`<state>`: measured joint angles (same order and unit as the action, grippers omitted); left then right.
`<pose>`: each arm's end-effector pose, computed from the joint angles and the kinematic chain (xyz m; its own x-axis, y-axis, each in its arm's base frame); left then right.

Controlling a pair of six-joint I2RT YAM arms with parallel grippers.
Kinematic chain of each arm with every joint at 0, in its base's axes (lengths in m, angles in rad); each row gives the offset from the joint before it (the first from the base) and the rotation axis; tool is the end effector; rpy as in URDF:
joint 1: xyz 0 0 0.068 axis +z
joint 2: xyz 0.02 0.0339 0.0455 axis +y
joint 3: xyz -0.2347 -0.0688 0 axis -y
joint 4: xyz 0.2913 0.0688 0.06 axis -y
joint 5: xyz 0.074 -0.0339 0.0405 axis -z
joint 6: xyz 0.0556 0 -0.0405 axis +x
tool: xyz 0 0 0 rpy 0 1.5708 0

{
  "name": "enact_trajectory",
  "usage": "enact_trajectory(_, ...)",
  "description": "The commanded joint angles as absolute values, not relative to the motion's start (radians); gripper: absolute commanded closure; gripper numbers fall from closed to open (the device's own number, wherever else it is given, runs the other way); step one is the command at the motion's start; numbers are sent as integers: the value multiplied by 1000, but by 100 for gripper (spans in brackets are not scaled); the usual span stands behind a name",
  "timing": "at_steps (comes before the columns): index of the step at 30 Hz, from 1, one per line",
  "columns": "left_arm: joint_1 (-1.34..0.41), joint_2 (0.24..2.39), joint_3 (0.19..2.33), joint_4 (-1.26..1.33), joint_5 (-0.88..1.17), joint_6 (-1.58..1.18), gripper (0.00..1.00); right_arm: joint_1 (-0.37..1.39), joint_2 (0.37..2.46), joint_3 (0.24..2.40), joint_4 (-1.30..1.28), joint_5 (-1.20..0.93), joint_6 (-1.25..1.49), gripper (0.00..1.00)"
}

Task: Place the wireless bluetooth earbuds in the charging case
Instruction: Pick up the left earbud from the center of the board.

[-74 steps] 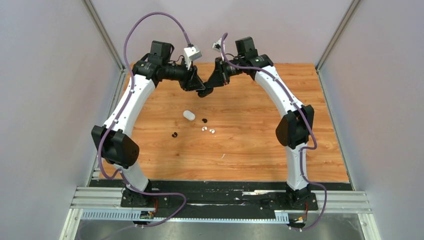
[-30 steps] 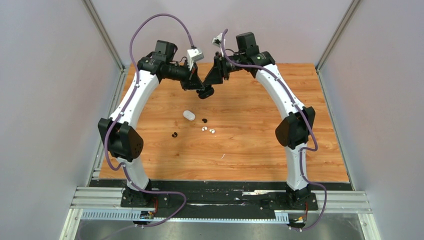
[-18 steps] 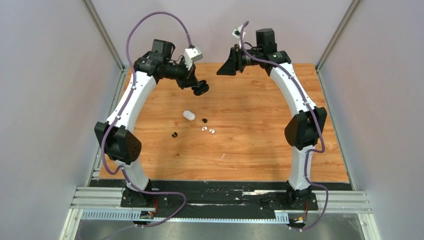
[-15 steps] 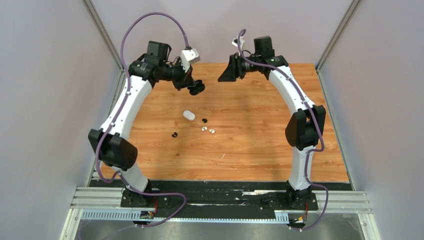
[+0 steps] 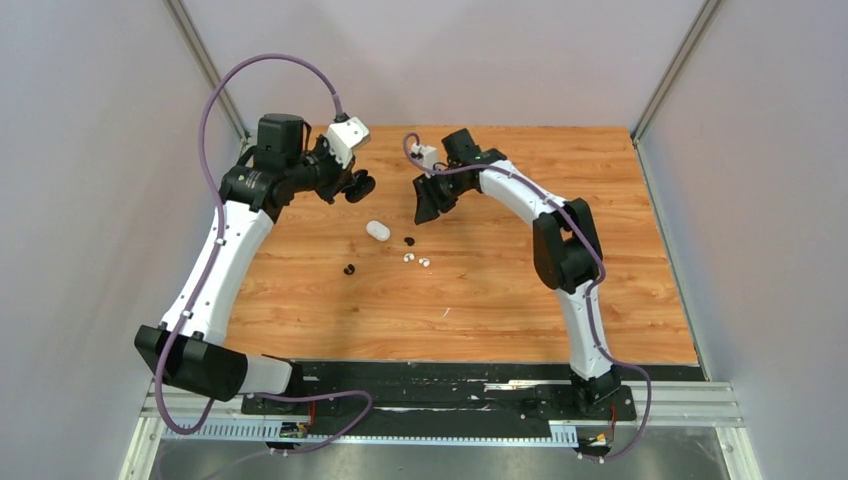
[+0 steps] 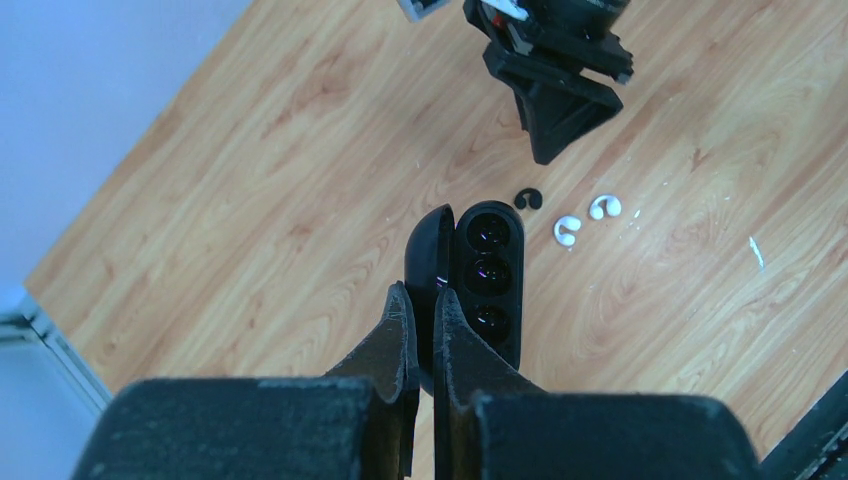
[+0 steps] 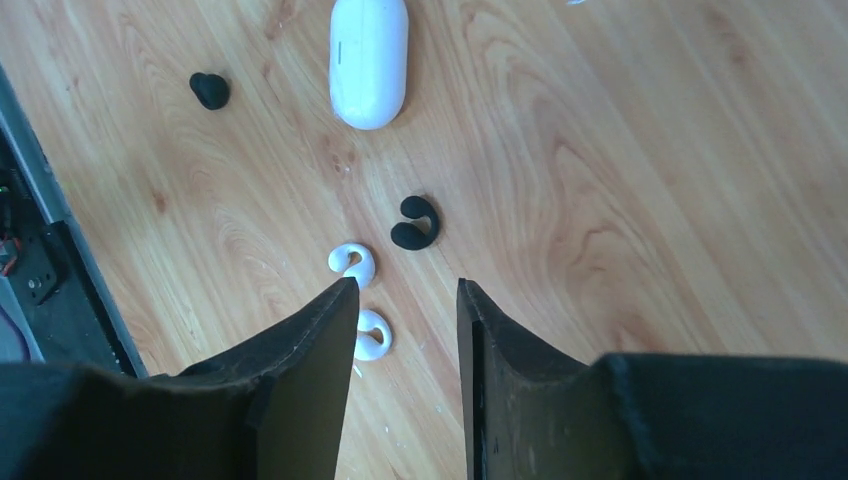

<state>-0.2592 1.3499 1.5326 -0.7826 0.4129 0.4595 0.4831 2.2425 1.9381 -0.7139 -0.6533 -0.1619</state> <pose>0.3299 -0.1106 0.3839 -0.2430 0.4847 -0.8402 0.7394 0.6533 0.1630 0.4483 0.2733 0.1666 -0.6390 -0.4797 -0.6013 -0.7643 0.4840 0.4260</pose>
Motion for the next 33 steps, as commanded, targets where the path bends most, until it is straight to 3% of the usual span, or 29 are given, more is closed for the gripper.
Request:
enact_trajectory(1,-240,1314,1499,-715,398,377,100,529,2254,1934,-714,-549,-142,61)
enact_trajectory(8,-224,1292,1471,-698,425,335,100,568,2298,1912,-703,-470,-84,73)
enact_trajectory(33,-212,1243,1452,-741,424,376,100,589,2375,1934,-691,-490,39,68)
